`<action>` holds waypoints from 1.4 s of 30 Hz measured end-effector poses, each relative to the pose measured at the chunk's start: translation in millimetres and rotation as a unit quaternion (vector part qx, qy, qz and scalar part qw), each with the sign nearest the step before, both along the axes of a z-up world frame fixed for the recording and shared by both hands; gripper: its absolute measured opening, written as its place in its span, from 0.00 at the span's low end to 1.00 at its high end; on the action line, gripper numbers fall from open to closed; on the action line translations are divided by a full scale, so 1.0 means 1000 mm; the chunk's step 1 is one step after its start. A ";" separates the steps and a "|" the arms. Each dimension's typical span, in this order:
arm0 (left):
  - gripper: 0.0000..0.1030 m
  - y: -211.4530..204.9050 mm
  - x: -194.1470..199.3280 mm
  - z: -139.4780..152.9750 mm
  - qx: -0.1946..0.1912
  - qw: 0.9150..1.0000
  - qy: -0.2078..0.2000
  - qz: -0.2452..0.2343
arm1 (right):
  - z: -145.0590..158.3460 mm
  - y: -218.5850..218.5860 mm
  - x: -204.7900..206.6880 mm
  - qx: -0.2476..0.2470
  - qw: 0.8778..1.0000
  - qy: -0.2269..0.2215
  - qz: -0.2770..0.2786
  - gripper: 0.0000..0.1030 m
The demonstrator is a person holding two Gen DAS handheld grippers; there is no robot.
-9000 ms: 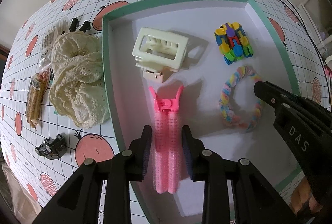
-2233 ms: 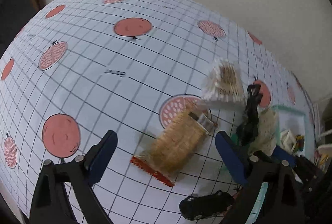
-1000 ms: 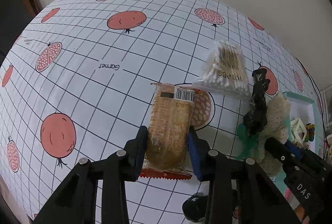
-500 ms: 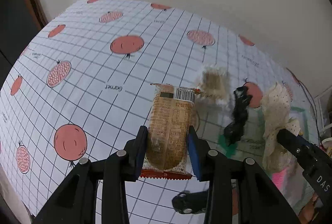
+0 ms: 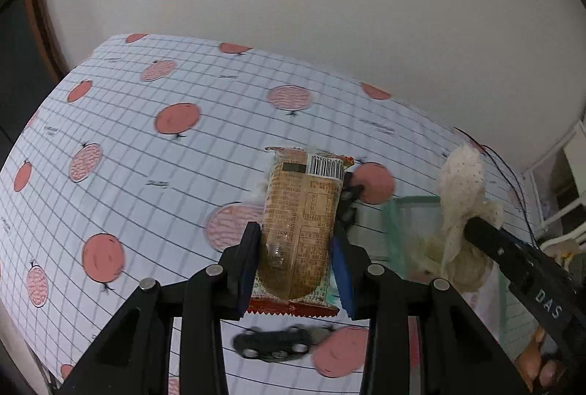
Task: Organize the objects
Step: 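Lift and carry the scrunchie and wafer pack over the white tray with both grippers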
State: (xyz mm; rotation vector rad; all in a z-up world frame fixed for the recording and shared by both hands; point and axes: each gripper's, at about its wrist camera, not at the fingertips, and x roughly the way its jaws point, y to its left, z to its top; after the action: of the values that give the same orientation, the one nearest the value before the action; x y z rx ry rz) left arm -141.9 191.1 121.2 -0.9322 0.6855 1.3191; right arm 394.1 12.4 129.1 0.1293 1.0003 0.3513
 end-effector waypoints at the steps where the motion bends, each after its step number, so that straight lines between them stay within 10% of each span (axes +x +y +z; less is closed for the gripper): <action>1: 0.38 0.000 0.005 0.001 0.001 1.000 0.000 0.001 | 0.002 -0.006 0.000 0.000 1.000 -0.002 -0.004 0.25; 22: 0.38 -0.007 0.124 -0.004 -0.023 0.999 -0.032 -0.038 | 0.005 -0.114 0.020 -0.007 0.996 -0.014 -0.086 0.25; 42: 0.38 -0.005 0.182 -0.057 -0.093 0.994 -0.043 -0.042 | -0.053 -0.144 0.033 -0.054 0.991 0.039 -0.118 0.25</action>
State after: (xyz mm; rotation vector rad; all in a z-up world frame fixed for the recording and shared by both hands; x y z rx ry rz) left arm 39.7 185.8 64.5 -1.0922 0.7827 1.1487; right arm 427.4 -131.5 76.0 0.1621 1.0667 0.0753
